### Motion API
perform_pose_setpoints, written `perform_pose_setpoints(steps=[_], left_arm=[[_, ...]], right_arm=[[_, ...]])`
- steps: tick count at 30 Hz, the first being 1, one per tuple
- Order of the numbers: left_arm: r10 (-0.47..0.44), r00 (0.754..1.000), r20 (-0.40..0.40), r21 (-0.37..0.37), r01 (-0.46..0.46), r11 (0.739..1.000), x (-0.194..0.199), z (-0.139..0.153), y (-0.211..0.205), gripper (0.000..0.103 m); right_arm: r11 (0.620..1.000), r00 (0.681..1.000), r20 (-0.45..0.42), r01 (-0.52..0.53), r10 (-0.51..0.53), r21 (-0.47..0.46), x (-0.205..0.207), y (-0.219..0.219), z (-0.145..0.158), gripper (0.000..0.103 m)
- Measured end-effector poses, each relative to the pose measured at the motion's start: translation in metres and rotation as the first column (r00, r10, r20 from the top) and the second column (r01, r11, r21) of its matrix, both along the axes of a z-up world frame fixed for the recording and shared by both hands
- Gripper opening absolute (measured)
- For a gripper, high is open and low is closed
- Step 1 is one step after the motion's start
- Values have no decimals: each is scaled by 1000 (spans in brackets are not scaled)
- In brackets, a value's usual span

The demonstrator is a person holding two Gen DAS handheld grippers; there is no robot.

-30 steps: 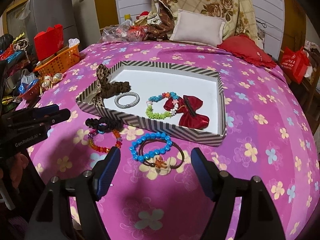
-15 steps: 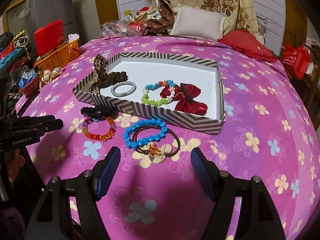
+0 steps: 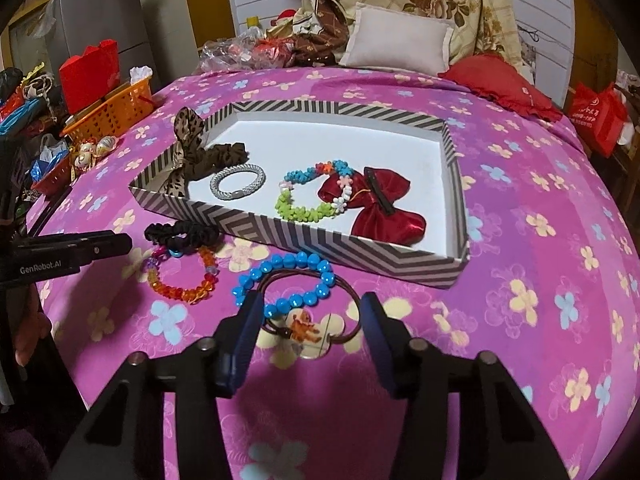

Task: Organize jewelry
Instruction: 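Move the right gripper to the blue beaded bracelet while the left moves to the black hair ties, then grasp the blue beaded bracelet with the right gripper while the left grasps the black hair ties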

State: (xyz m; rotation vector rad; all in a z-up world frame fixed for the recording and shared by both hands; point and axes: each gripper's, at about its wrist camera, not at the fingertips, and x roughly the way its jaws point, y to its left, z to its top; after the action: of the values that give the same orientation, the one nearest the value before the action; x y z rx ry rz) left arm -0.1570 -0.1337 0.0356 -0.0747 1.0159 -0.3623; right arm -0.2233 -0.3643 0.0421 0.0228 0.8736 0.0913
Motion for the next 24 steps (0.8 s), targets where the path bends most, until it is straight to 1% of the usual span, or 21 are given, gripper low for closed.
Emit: perform_pose_setpoints(steps=[6,8,13,20,24], left_arm=[[16,1000,-10,-19,-17,1000,8,-2,3,33],[14,1000,-18,-29,-14,999,10,-4,2,36],[17,1000,-20,-52,-18,999,17,-4,-3,38],[1,1000,-21,-32,-1,999,25,-8,-15,38],[4,1000,-30,-22,-4,1000,27,-13,-19,38]], right_arm=[[1000,1000,-26,-10,9,-13,8,5,-7,45],[1000,999,-34,-11,10,-11,11,5,-9,44],[1000,999,-50,1,0,10,18,4,-15,44],[998,997,-64,38,-35,52,24,-2,-23,45],[998,998,-57,39,-36,45,26,-1,-23,45]])
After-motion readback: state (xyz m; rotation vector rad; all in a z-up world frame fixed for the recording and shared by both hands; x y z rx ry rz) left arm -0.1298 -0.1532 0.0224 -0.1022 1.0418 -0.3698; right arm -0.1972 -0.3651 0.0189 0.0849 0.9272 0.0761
